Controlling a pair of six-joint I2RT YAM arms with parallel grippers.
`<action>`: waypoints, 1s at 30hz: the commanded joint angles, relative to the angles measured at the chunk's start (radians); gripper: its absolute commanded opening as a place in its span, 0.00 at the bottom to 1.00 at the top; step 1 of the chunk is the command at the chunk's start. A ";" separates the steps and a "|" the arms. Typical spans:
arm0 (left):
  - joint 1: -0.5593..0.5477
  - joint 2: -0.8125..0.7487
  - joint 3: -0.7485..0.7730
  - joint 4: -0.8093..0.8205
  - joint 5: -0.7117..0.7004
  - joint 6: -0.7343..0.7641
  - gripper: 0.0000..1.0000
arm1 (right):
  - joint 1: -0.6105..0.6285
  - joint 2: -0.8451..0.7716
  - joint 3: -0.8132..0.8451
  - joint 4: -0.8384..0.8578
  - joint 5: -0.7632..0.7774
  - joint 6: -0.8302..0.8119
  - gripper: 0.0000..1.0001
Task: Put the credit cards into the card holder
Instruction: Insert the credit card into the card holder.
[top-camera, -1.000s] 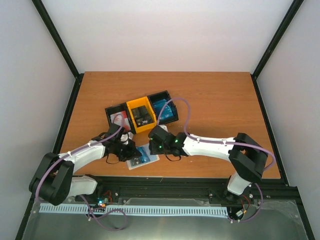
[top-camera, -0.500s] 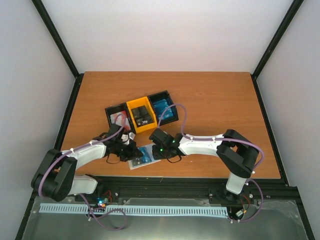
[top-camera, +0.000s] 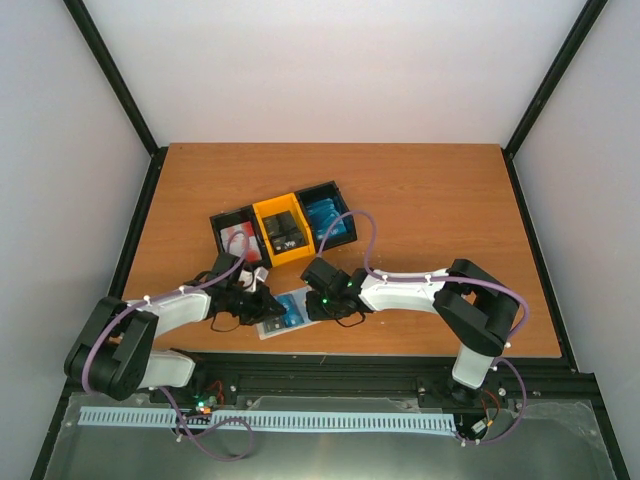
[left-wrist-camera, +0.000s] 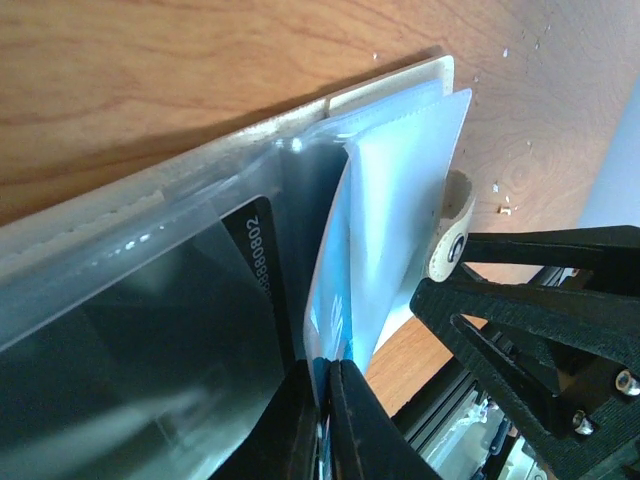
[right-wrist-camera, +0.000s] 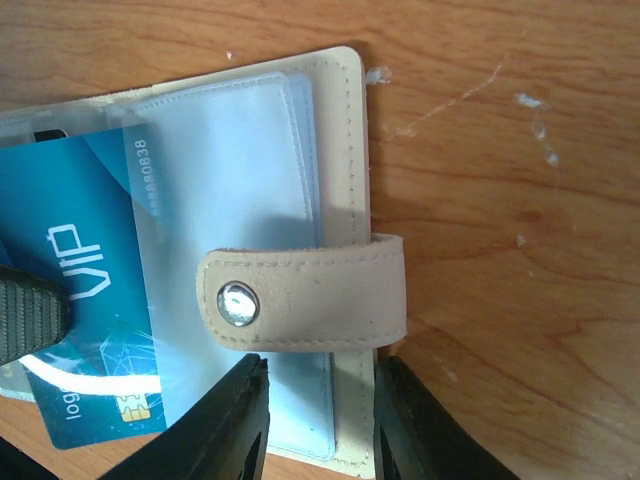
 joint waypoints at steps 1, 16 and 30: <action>0.001 0.018 -0.032 0.074 0.007 -0.008 0.06 | 0.003 0.019 -0.015 0.000 -0.038 0.025 0.29; -0.051 0.061 -0.033 0.207 -0.010 -0.095 0.05 | 0.003 0.031 -0.014 0.027 -0.054 0.054 0.26; -0.068 0.138 0.037 0.164 -0.026 -0.056 0.10 | 0.000 0.033 -0.013 0.029 -0.054 0.054 0.26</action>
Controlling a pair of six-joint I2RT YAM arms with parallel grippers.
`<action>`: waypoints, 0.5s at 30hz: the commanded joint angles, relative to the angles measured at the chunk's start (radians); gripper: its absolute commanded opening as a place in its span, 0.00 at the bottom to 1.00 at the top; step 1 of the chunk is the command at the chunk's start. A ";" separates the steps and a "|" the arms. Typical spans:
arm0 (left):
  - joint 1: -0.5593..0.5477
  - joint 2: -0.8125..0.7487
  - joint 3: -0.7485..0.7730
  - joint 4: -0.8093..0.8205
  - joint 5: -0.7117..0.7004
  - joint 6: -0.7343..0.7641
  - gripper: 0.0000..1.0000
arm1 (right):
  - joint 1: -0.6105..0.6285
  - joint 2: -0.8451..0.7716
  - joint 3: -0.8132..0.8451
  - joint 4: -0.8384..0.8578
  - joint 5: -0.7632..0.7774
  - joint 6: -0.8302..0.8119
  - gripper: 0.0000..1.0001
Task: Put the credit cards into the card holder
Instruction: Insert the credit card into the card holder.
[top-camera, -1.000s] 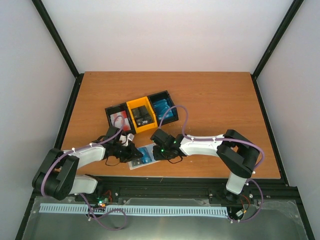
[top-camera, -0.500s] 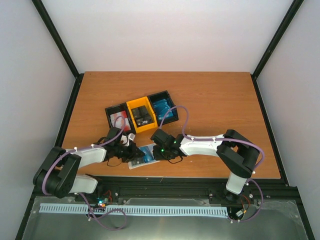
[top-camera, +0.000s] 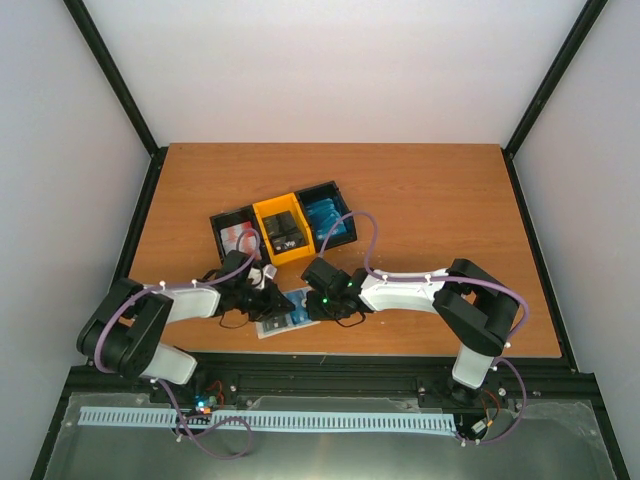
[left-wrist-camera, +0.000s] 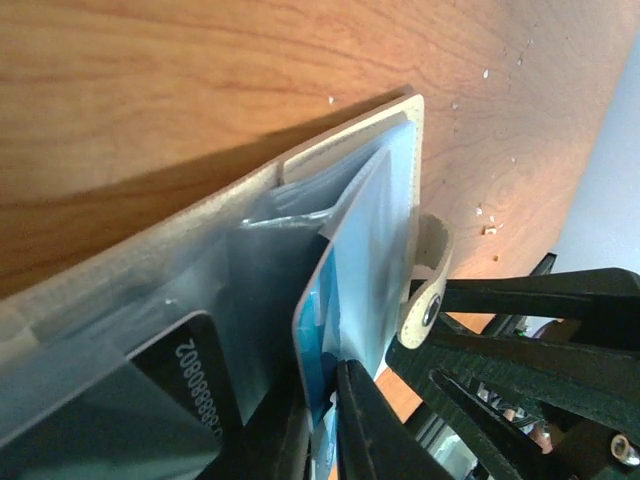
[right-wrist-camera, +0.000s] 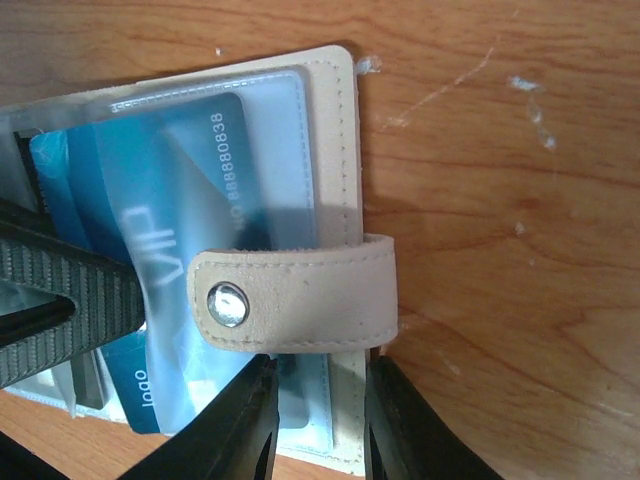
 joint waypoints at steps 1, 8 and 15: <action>-0.015 0.009 0.046 -0.067 -0.053 0.024 0.12 | 0.003 0.032 -0.009 0.023 -0.043 0.013 0.26; -0.015 -0.075 0.088 -0.289 -0.094 0.024 0.35 | 0.003 0.028 -0.010 0.027 -0.039 0.015 0.26; -0.015 -0.096 0.136 -0.440 -0.141 0.023 0.51 | 0.003 0.033 -0.009 0.034 -0.046 -0.001 0.26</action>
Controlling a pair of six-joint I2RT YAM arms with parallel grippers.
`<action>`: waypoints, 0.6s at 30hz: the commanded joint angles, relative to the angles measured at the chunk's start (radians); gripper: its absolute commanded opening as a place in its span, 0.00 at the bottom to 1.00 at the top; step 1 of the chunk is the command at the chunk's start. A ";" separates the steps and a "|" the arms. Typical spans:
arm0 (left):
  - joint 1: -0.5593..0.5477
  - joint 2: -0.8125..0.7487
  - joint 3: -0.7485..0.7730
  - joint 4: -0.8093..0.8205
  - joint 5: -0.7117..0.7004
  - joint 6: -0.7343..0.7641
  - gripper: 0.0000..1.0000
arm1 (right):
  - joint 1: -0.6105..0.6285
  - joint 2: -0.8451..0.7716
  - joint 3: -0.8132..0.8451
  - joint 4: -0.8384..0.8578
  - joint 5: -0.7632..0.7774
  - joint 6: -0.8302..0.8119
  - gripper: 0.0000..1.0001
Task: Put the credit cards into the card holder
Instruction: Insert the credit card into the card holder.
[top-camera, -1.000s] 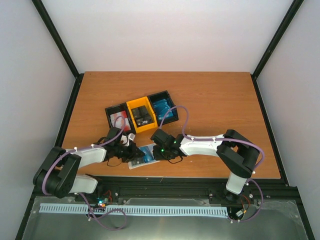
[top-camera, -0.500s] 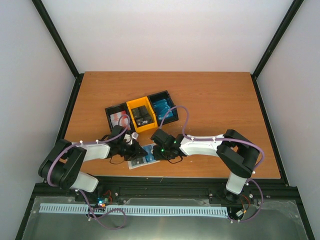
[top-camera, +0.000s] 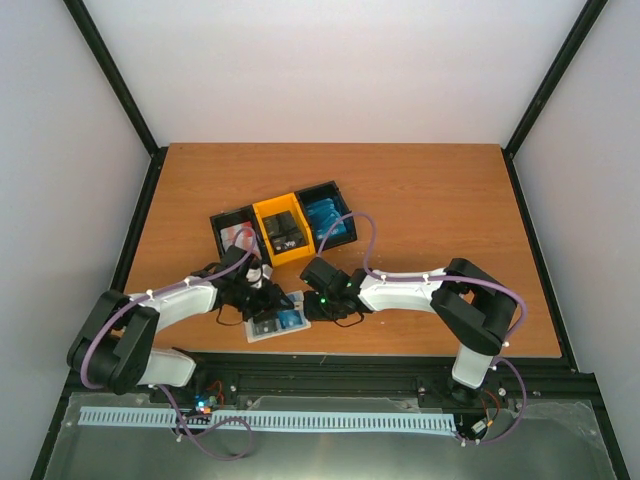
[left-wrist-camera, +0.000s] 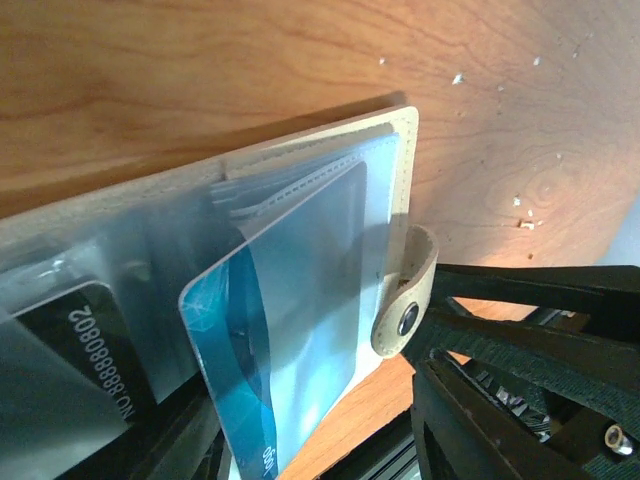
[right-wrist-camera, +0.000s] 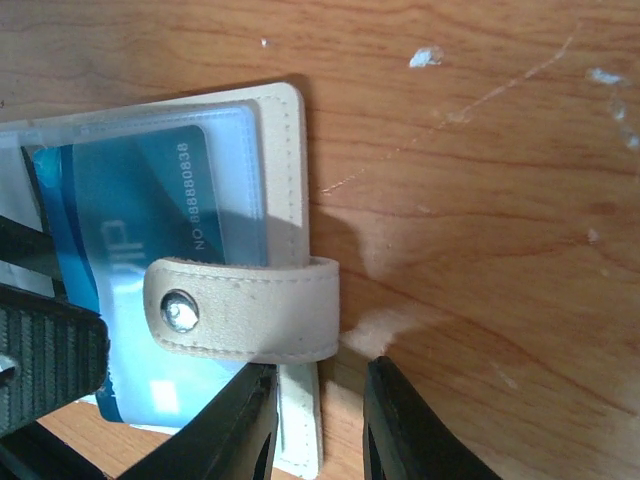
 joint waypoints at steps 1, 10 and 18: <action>-0.004 -0.017 0.060 -0.172 -0.065 0.008 0.52 | 0.003 0.023 -0.011 0.000 -0.009 -0.007 0.27; -0.004 -0.016 0.127 -0.257 -0.097 0.027 0.53 | 0.003 0.020 -0.014 0.015 -0.019 -0.010 0.27; -0.033 0.049 0.149 -0.205 -0.011 0.073 0.56 | 0.003 0.026 -0.012 0.025 -0.022 -0.009 0.27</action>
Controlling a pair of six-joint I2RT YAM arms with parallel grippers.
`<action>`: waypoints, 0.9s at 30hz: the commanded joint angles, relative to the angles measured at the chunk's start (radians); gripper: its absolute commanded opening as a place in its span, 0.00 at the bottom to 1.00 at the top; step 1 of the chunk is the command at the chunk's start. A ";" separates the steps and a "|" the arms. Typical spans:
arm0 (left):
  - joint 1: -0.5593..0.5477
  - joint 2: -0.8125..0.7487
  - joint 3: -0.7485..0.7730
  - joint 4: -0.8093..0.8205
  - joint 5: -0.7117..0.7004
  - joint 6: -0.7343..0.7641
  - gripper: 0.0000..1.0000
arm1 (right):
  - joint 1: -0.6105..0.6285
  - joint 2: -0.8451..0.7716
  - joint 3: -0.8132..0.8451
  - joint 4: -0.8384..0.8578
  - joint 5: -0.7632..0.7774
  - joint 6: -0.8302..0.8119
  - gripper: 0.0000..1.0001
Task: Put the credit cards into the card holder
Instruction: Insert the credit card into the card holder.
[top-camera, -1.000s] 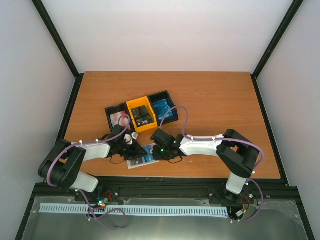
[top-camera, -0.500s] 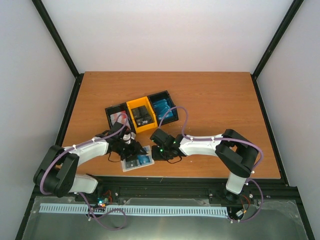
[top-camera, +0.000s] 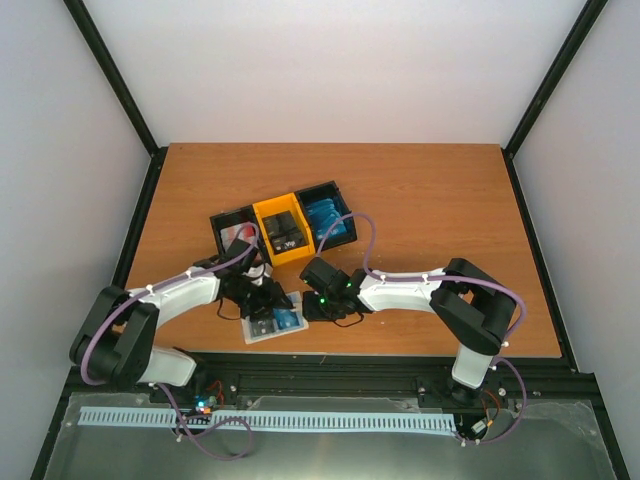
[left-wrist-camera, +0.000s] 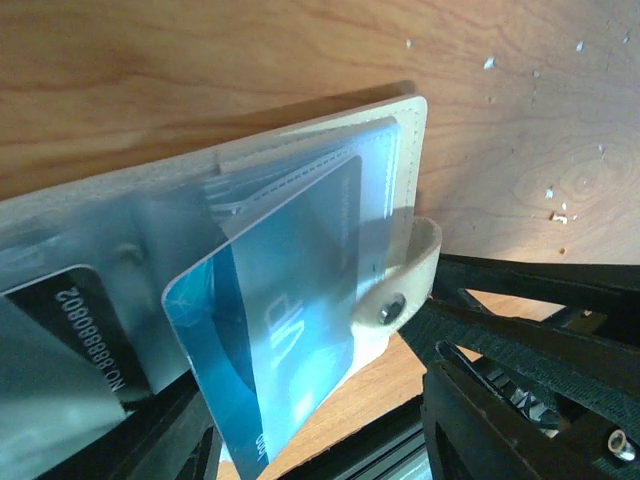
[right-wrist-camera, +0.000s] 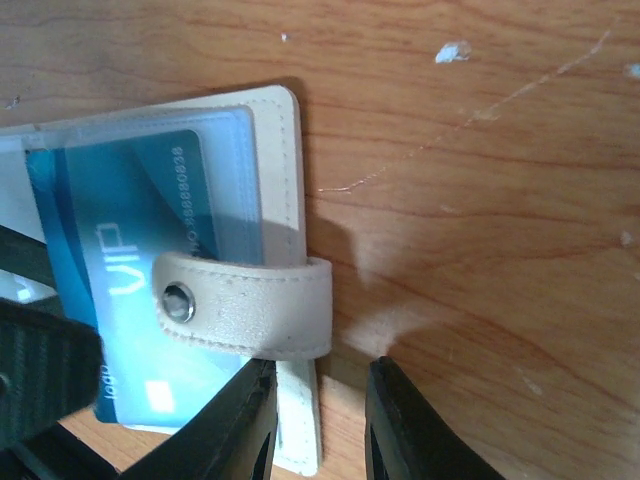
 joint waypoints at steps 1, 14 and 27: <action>-0.037 0.051 0.044 0.020 0.052 0.045 0.56 | 0.003 0.023 -0.011 0.009 -0.004 -0.006 0.27; -0.067 0.087 0.130 -0.044 0.034 0.099 0.65 | -0.004 -0.093 -0.039 -0.052 0.113 -0.009 0.27; -0.058 -0.039 0.185 -0.312 -0.192 0.129 0.74 | -0.001 -0.170 0.017 -0.118 0.104 -0.194 0.36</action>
